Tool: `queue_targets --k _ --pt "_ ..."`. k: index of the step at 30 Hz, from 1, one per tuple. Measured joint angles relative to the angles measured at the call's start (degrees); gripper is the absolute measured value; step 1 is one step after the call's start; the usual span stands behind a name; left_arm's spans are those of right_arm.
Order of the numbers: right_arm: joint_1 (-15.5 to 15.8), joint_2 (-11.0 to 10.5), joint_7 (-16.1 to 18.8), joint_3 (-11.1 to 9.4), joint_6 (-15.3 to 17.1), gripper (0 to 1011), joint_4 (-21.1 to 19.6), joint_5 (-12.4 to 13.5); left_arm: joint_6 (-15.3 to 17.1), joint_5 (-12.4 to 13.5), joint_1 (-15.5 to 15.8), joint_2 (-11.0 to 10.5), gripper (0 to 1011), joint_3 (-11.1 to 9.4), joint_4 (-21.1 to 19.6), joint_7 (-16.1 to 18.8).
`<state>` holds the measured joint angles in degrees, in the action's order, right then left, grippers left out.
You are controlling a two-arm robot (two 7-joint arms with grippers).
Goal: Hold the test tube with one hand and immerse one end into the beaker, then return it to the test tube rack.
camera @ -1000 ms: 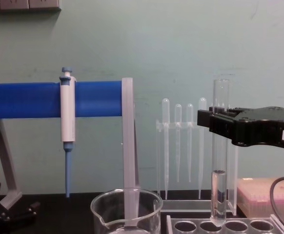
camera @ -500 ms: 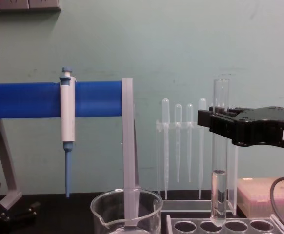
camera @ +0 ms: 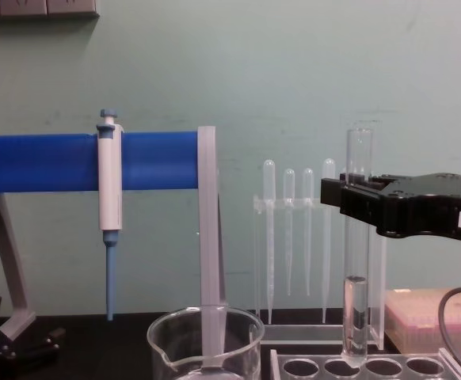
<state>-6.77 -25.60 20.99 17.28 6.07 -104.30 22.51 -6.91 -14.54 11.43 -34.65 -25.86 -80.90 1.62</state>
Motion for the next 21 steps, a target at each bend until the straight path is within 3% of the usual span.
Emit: queue_targets --k 21 --pt "0.0 0.0 0.0 0.0 0.0 227 0.0 0.0 0.0 0.0 0.0 0.0 1000 0.0 0.0 0.0"
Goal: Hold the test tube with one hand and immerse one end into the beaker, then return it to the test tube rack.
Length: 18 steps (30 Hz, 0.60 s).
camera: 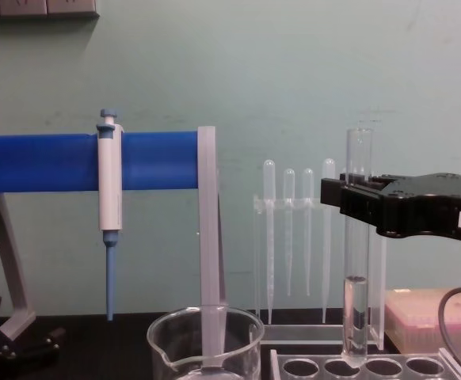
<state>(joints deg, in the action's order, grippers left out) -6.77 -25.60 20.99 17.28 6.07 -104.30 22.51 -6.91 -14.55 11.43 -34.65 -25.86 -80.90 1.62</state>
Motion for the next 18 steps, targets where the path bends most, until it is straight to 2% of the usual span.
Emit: queue_targets --k 18 --pt "0.0 0.0 0.0 0.0 0.0 227 0.0 0.0 0.0 0.0 0.0 0.0 1000 0.0 0.0 0.0"
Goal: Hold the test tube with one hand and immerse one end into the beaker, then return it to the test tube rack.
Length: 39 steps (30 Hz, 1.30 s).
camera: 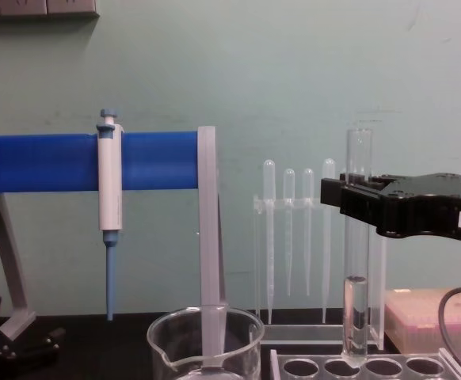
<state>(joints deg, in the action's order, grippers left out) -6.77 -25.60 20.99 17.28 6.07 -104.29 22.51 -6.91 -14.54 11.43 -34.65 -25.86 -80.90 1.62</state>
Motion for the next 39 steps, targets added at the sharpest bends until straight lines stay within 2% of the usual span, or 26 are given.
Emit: queue_targets --k 39 --pt "0.0 0.0 0.0 0.0 0.0 227 0.0 0.0 0.0 0.0 0.0 0.0 1000 0.0 0.0 0.0"
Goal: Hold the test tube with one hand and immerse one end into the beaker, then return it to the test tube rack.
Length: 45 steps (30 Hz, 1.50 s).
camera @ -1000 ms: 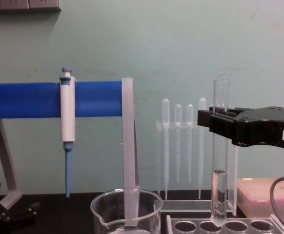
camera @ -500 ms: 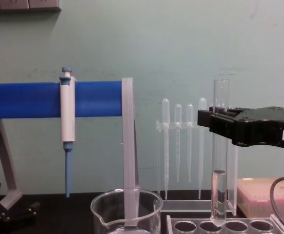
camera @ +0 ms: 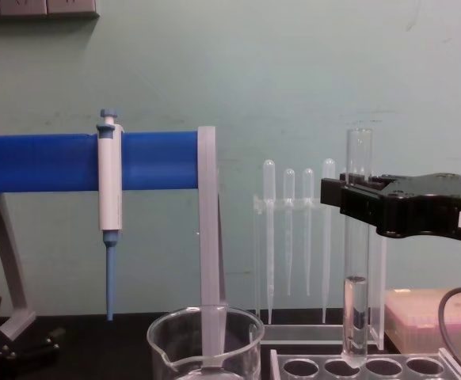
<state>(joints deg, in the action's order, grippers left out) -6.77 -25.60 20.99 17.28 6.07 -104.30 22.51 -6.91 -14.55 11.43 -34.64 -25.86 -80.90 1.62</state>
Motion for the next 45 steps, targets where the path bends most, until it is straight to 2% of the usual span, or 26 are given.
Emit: queue_targets --k 14,21,27,33,40,45 --pt "0.0 0.0 0.0 0.0 0.0 227 0.0 0.0 0.0 0.0 0.0 0.0 1000 0.0 0.0 0.0" --pt "-1.5 0.7 0.0 1.0 -0.1 227 -0.6 0.2 0.0 0.0 0.0 0.0 1000 0.0 0.0 0.0" --pt "-5.6 2.9 0.4 4.0 0.3 227 -0.1 0.2 0.0 0.0 0.0 0.0 1000 0.0 0.0 0.0" --pt "-10.5 6.3 1.0 8.4 -0.1 226 4.5 -1.2 0.0 0.0 0.0 0.0 1000 0.0 0.0 0.0" --pt "-12.4 8.6 1.5 10.9 -2.4 226 9.9 -2.6 0.0 0.0 0.0 0.0 1000 0.0 0.0 0.0" --pt "-12.8 9.9 2.5 12.2 -6.2 227 15.0 -4.0 0.0 0.0 0.0 0.0 1000 0.0 0.0 0.0"
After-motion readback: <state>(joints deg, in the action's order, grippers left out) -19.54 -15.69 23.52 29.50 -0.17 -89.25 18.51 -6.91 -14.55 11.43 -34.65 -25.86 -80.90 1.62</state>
